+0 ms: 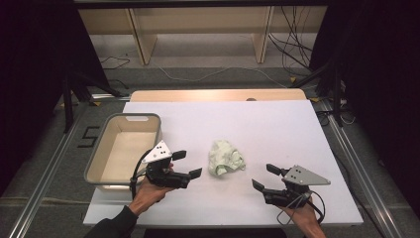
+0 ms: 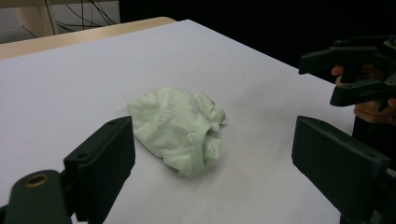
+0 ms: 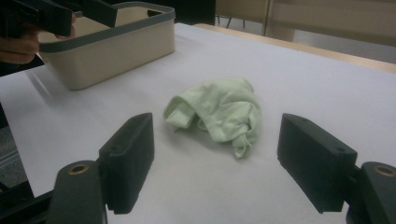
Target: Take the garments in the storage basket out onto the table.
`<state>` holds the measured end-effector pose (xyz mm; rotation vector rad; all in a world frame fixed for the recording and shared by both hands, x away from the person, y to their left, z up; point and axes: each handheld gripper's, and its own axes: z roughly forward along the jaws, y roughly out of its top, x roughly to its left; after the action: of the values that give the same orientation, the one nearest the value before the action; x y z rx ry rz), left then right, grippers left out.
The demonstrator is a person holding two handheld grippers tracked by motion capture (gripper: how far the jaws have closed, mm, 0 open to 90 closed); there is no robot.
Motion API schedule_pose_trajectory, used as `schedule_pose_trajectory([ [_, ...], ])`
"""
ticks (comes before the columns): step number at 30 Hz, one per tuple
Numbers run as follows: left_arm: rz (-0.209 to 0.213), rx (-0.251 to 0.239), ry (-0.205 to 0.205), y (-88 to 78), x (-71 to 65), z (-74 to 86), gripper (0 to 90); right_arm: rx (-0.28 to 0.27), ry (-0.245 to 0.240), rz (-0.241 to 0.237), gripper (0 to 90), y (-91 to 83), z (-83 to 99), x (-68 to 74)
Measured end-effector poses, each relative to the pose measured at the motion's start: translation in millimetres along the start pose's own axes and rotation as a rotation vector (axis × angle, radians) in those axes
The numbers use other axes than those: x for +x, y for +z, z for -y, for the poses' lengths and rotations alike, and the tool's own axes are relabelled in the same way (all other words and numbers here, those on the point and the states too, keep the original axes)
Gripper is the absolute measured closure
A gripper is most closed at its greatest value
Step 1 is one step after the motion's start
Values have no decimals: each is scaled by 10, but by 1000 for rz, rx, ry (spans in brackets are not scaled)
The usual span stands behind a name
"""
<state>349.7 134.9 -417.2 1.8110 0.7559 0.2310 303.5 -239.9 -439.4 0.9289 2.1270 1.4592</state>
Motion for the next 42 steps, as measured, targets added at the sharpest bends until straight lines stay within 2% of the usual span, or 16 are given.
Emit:
schedule_pose_trajectory([
  [11,11,24,20,-25,-75,86,121,3,4,-5,280,7,3,1],
  [17,6,30,5,-62,-74,173,105,11,5,-8,277,14,9,-1],
  [22,-3,-1,-3,-135,-77,223,90,14,11,-11,270,17,13,-4],
  [26,-11,-37,15,-188,-80,221,89,12,15,-8,268,19,14,-10],
  [32,-16,-36,19,-173,-71,212,89,12,14,-8,267,20,14,-9],
  [42,-22,-57,3,-195,-55,198,89,13,13,-6,267,16,14,-11],
])
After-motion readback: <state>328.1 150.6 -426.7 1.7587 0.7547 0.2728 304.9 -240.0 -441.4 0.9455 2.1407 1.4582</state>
